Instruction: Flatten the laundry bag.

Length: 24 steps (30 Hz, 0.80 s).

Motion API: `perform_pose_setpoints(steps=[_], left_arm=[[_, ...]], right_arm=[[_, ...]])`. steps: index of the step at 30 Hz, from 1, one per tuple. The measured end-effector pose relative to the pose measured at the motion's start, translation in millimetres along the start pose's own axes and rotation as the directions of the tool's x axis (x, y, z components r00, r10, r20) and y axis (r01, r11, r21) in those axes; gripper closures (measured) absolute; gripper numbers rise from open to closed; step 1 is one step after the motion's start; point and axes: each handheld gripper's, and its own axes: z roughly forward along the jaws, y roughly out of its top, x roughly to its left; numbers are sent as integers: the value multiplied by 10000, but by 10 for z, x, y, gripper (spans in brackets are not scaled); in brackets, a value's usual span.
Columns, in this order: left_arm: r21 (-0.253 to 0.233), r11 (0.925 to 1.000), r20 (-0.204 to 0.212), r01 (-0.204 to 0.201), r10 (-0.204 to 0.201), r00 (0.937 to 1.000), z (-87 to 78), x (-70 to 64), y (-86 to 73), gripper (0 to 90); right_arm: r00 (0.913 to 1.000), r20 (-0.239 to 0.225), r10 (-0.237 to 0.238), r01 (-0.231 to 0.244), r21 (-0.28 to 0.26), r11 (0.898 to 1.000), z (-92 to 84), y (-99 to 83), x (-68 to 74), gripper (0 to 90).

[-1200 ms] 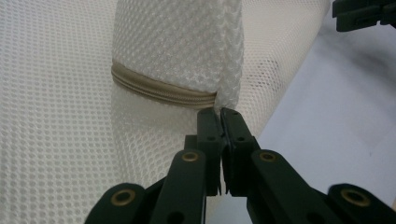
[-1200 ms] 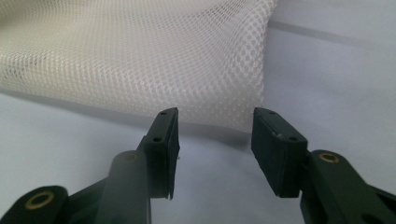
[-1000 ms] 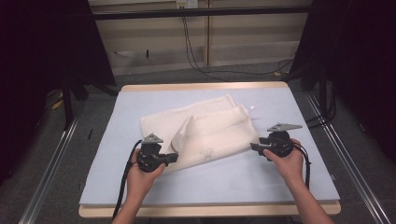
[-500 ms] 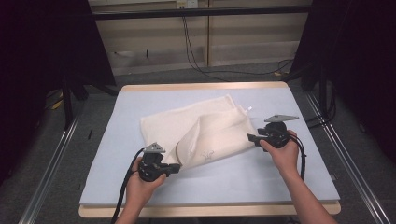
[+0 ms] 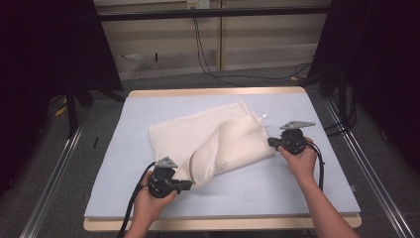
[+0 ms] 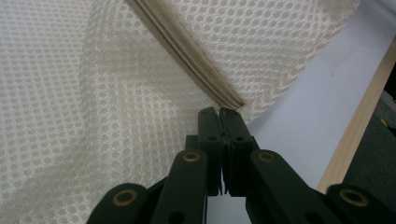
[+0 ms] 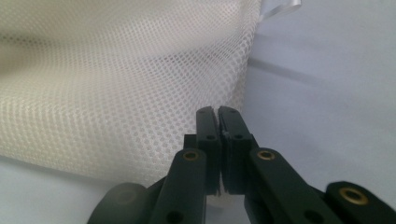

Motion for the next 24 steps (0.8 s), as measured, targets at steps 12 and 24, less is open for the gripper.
perform_pose_setpoints(steps=[12,24], left_arm=[[478,9980,-107,419,-414,9991,-94,43,-116,883],[324,9960,-202,833,-827,9964,-257,151,-178,888]], right_arm=[[9995,-153,270,-275,-337,9991,-19,-155,-48,864],[9990,-401,219,-238,-480,9986,-96,-244,-83,863]])
